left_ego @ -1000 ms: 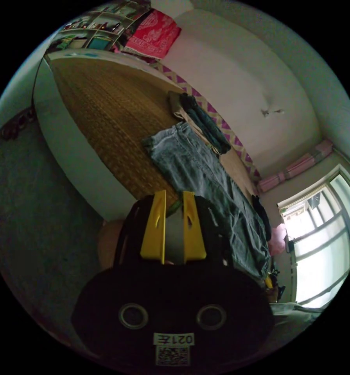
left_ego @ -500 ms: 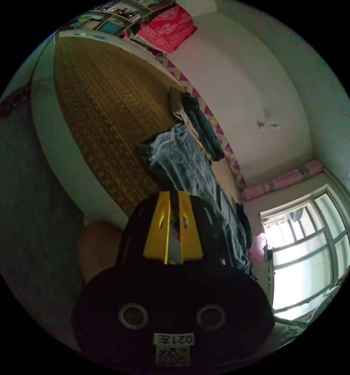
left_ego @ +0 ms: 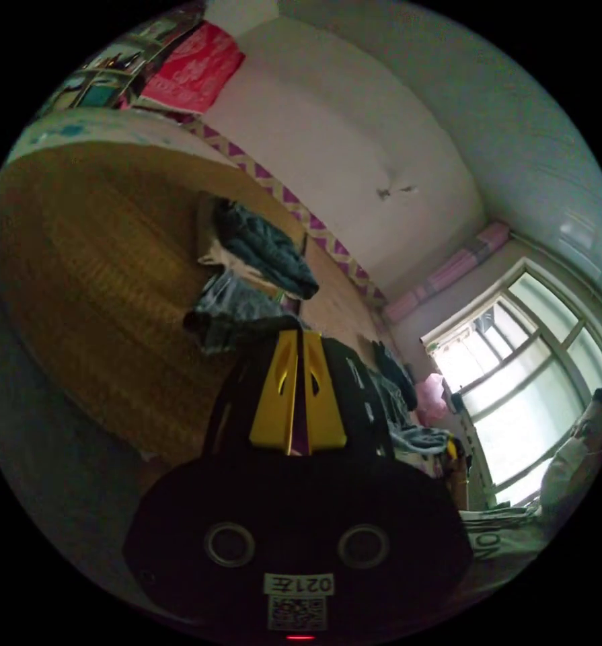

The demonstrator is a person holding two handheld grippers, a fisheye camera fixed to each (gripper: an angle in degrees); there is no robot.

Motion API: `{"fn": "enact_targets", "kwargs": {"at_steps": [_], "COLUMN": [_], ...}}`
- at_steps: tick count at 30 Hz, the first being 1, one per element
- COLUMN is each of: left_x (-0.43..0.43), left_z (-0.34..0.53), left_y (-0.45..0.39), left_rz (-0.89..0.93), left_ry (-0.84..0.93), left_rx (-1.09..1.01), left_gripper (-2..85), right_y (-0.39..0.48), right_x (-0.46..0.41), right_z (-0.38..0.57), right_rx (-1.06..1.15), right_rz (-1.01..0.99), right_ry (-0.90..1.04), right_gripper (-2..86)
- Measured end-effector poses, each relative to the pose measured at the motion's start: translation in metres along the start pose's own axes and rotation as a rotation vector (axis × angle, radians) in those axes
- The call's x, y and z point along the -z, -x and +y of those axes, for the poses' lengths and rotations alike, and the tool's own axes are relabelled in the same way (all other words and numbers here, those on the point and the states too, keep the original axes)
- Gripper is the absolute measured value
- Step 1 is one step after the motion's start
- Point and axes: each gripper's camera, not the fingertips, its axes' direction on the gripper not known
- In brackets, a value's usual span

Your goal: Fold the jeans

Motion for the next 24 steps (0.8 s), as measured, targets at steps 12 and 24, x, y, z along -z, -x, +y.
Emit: {"fn": "enact_targets", "kwargs": {"at_steps": [12, 24], "left_x": [-0.255, -0.264], "left_z": [-0.132, -0.114], "left_y": [0.001, 0.054], "left_rz": [-0.314, -0.280], "left_ry": [0.282, 0.165], "left_rx": [0.006, -0.033], "left_gripper": [-0.7, -0.9], "right_y": [-0.082, -0.112], "right_x": [-0.246, -0.301], "right_z": [-0.145, -0.053], "right_rx": [-0.109, 0.116], "right_rz": [0.250, 0.239], "right_ry": [0.126, 0.137], "right_gripper": [4.2, 6.3]}}
